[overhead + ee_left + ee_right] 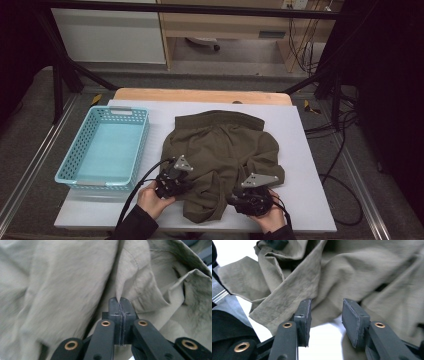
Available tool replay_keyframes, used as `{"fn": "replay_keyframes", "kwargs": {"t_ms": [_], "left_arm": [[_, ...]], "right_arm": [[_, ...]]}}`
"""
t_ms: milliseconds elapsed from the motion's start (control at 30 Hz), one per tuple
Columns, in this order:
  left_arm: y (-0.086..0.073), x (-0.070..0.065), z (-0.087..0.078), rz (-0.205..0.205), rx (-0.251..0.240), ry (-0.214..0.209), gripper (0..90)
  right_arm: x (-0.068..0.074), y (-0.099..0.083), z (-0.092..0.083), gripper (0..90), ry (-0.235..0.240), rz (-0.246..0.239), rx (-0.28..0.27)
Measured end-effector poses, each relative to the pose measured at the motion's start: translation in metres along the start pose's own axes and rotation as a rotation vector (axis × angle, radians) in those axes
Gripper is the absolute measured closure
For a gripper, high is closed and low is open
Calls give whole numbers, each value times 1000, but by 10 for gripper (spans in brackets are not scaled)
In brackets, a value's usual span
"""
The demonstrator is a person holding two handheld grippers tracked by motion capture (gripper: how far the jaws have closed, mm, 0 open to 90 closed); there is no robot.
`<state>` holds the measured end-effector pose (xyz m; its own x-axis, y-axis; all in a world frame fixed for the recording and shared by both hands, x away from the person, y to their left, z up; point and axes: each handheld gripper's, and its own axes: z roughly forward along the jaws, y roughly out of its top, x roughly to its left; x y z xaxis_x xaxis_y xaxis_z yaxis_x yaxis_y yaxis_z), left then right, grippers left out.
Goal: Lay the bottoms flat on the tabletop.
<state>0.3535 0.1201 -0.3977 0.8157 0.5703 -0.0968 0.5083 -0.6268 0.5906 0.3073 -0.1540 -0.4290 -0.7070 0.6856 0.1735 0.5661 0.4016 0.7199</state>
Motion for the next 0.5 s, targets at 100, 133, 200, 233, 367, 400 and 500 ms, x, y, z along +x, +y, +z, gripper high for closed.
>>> {"fn": "replay_keyframes", "kwargs": {"t_ms": [100,133,200,233,367,400,500], "left_arm": [[-6,8,-15,-17,-27,12,891],[-8,12,-22,-26,-41,17,891],[-12,20,-34,-52,-66,22,891],[-14,24,-40,-67,-78,26,891],[-23,37,-53,-108,-92,34,891],[-27,39,-55,-117,-95,32,890],[-35,40,-54,-132,-100,26,890]], "right_arm": [[6,1,3,590,13,-8,-2],[7,1,3,588,17,-10,-5],[10,2,4,580,23,-16,-11],[12,2,4,568,28,-16,-11],[19,2,10,531,36,-39,-16],[21,2,12,530,41,-38,-12],[28,1,21,511,61,-55,-6]]}}
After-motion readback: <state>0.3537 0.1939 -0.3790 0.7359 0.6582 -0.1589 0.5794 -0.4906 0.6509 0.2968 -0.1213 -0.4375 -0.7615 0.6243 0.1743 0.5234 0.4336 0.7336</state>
